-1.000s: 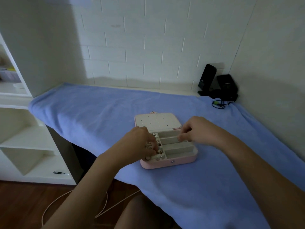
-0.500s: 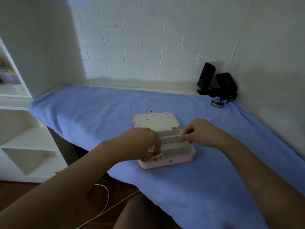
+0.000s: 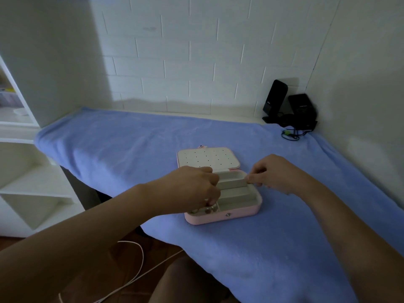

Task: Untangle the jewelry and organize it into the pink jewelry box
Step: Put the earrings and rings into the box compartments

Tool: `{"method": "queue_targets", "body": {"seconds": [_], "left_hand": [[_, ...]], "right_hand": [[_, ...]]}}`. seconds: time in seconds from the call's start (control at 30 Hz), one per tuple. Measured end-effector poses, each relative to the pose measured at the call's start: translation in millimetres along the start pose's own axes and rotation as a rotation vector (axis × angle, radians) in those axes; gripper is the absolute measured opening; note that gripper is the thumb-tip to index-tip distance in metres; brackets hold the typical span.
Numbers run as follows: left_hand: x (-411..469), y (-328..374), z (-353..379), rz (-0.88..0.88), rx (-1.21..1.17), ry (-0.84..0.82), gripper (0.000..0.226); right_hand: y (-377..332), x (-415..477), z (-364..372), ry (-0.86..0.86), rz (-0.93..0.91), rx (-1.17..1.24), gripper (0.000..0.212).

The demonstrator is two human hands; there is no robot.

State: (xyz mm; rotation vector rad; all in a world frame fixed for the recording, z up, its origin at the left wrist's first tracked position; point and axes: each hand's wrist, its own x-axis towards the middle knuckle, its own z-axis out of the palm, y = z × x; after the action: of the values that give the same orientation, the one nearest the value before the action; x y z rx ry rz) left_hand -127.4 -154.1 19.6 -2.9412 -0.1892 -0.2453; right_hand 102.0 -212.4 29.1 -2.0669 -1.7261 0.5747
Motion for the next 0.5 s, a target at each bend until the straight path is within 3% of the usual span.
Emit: {"method": "queue_targets", "body": {"seconds": [0.27, 0.37, 0.5], "left_hand": [[2.1, -1.2, 3.5, -0.038, -0.079, 0.031, 0.017], [4.9, -2.1, 4.7, -0.138, -0.084, -0.048, 0.009], [0.8, -2.7, 4.6, -0.13, -0.108, -0.041, 0.013]], "right_hand": [[11.2, 3.5, -17.5, 0.199, -0.078, 0.145, 0.018], [25.8, 4.8, -27.4, 0.246, -0.005, 0.144, 0.018], [50.0, 6.3, -30.9, 0.135, 0.18, 0.049, 0.012]]}}
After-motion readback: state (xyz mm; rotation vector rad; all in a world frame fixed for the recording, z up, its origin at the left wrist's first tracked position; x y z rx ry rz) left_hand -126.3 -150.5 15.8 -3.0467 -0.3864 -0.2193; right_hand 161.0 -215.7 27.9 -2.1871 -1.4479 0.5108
